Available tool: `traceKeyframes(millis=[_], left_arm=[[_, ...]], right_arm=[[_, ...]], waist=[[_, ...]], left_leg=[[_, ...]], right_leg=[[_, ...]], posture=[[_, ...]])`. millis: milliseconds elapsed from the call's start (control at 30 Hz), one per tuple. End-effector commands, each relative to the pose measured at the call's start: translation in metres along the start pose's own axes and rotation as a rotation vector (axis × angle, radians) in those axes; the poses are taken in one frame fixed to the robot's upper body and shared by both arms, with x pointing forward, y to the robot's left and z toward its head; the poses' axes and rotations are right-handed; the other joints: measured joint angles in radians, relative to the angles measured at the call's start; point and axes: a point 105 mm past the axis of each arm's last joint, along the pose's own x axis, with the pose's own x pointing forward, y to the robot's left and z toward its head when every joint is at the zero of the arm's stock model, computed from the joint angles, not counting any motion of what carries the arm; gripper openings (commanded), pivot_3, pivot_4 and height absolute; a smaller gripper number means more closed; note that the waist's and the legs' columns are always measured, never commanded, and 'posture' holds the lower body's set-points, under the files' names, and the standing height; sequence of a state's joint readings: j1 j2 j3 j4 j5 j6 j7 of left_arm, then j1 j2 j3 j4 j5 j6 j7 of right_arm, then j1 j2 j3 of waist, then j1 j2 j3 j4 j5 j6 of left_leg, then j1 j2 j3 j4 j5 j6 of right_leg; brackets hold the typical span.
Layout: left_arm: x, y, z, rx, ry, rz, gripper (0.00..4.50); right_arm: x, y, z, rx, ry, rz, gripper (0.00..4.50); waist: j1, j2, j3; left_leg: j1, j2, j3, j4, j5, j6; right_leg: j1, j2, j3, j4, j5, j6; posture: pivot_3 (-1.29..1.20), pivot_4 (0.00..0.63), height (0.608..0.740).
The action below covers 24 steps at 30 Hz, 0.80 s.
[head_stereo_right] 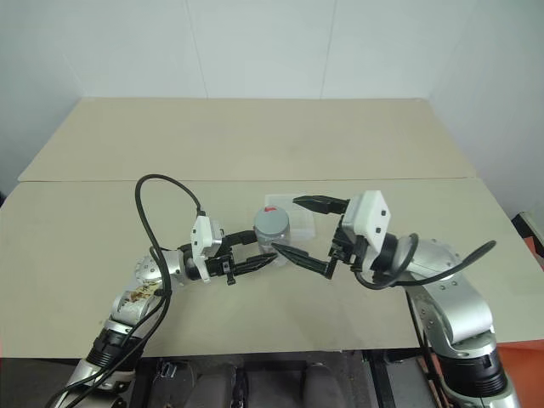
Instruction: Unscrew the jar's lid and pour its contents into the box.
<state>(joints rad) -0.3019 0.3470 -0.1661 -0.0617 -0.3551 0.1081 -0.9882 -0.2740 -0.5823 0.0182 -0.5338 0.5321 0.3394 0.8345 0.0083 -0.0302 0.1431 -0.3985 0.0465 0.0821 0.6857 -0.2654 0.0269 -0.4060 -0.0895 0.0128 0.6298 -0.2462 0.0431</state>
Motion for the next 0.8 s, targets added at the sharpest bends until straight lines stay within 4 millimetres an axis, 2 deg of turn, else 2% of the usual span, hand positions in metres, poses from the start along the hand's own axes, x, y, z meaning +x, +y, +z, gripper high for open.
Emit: traceKeyframes(millis=[33, 167, 333, 800], left_arm=[[0.002, 0.002, 0.011, 0.048, -0.036, 0.001, 2.11], [0.002, 0.003, 0.011, 0.053, -0.034, 0.004, 2.11], [0.001, 0.003, 0.012, 0.056, -0.035, 0.01, 2.11], [0.001, 0.003, 0.008, 0.051, -0.033, 0.01, 2.11]], right_arm=[[0.018, -0.004, 0.009, -0.038, -0.042, -0.01, 4.49], [0.031, -0.011, 0.007, -0.059, -0.047, -0.022, 4.49], [0.036, -0.016, 0.005, -0.062, -0.053, -0.031, 4.49], [0.019, -0.016, 0.006, -0.054, -0.041, -0.045, 4.49]], waist=[[-0.002, 0.0, 0.0], [0.001, 0.0, 0.0], [0.004, 0.0, 0.0], [0.003, 0.0, 0.0]], left_leg=[[0.0, 0.0, 0.0, 0.0, 0.0, 0.0], [0.0, 0.0, 0.0, 0.0, 0.0, 0.0], [-0.001, -0.001, 0.0, 0.0, 0.0, 0.0], [-0.001, 0.0, 0.0, 0.0, 0.0, 0.0]], right_leg=[[0.0, 0.0, 0.0, 0.0, 0.0, 0.0], [0.0, 0.0, 0.0, 0.0, 0.0, 0.0], [0.0, -0.001, 0.0, -0.001, 0.0, 0.0], [0.0, -0.001, 0.0, 0.0, 0.0, 0.0]], posture=[[0.0, 0.15, 0.74], [0.0, 0.15, 0.74], [0.0, 0.15, 0.74], [0.0, 0.15, 0.74]])
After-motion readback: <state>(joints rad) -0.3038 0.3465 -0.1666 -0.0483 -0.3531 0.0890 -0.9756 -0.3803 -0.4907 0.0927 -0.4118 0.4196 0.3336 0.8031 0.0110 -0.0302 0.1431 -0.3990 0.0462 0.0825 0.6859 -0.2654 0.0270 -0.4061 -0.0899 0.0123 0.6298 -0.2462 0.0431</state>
